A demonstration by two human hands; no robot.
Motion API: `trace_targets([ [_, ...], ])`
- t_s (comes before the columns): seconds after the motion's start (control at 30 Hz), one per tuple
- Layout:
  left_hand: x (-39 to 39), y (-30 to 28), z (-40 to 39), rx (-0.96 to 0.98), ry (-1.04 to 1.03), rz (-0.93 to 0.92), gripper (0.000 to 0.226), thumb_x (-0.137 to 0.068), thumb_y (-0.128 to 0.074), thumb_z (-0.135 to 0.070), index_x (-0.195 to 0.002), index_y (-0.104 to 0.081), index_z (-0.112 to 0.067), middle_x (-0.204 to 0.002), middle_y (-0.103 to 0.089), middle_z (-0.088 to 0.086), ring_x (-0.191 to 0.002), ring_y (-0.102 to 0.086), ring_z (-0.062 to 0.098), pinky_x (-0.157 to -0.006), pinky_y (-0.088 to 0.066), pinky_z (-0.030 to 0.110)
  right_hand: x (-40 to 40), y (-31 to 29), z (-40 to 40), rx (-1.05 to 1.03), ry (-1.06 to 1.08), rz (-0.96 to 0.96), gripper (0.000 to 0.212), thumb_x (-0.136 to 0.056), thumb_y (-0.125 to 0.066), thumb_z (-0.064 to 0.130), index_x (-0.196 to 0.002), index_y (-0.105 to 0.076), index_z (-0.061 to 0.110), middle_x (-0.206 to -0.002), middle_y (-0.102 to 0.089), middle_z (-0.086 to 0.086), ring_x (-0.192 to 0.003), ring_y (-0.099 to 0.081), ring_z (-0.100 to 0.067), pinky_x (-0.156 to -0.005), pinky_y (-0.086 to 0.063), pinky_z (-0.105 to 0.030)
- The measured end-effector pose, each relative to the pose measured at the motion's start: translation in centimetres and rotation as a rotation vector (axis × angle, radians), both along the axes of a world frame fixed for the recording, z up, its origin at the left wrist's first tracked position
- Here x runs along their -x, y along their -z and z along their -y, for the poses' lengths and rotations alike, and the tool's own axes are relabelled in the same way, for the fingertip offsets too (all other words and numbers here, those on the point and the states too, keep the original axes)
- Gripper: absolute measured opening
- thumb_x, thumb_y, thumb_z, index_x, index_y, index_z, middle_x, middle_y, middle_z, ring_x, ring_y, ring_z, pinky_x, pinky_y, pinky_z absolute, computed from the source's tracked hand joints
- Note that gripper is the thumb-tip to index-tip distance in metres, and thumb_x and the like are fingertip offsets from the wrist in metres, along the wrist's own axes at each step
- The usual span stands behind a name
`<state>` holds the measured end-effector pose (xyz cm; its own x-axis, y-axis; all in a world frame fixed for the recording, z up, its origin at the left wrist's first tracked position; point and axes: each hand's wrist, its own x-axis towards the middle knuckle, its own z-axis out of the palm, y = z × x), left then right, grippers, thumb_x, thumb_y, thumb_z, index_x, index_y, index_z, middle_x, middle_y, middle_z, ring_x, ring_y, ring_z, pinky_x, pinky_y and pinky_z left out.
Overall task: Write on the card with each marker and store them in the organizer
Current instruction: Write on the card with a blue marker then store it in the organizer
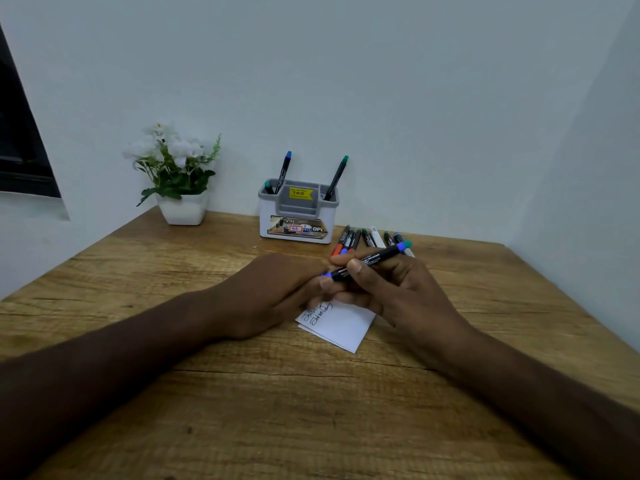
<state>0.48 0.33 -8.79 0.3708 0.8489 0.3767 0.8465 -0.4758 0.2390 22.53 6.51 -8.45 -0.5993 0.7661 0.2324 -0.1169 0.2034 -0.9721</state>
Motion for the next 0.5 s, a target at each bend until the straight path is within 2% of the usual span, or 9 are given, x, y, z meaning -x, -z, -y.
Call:
trace_targets([
  [0.07, 0.26, 0.22, -0.20, -0.005, -0.026, 0.002, 0.032, -0.111, -0.029, -0.045, -0.093, -0.053, -0.034, -0.084, -0.060, -0.015, -0.080, -0.058, 0.007, -0.070, -0.041, 0.018, 0.07, 0.00, 0.06, 0.067, -0.035, -0.037, 0.032, -0.091, -0.065, 0.030, -0.114, -0.080, 0.012, -0.109, -0.082, -0.015, -0.102, -0.080, -0.023, -0.097, -0.064, -0.037],
  [0.17, 0.48, 0.30, -0.54, 0.018, -0.036, 0.017, 0.037, -0.111, -0.030, -0.044, -0.089, -0.055, -0.028, -0.079, -0.060, -0.012, -0.076, -0.058, 0.012, -0.067, -0.040, 0.020, 0.19, 0.04, 0.08, 0.144, -0.063, -0.076, 0.034, -0.090, -0.063, 0.030, -0.114, -0.077, 0.011, -0.112, -0.082, -0.015, -0.102, -0.081, -0.021, -0.091, -0.065, -0.030],
  [0.3, 0.76, 0.34, -0.71, 0.058, -0.040, 0.042, 0.036, -0.113, -0.032, -0.040, -0.094, -0.058, -0.025, -0.080, -0.062, -0.011, -0.077, -0.059, 0.014, -0.069, -0.044, 0.028, 0.23, -0.30, 0.35, 0.184, -0.110, -0.103, 0.032, -0.095, -0.059, 0.031, -0.114, -0.076, 0.011, -0.116, -0.081, -0.017, -0.110, -0.079, -0.026, -0.096, -0.064, -0.033],
  [0.5, 0.70, 0.35, -0.75, 0.047, -0.021, 0.066, 0.036, -0.113, -0.032, -0.040, -0.098, -0.060, -0.023, -0.086, -0.064, -0.010, -0.079, -0.060, 0.011, -0.070, -0.045, 0.024, 0.35, -0.38, 0.57, 0.188, -0.131, -0.094, 0.033, -0.097, -0.056, 0.036, -0.113, -0.073, 0.013, -0.119, -0.080, -0.019, -0.115, -0.077, -0.029, -0.099, -0.062, -0.035],
])
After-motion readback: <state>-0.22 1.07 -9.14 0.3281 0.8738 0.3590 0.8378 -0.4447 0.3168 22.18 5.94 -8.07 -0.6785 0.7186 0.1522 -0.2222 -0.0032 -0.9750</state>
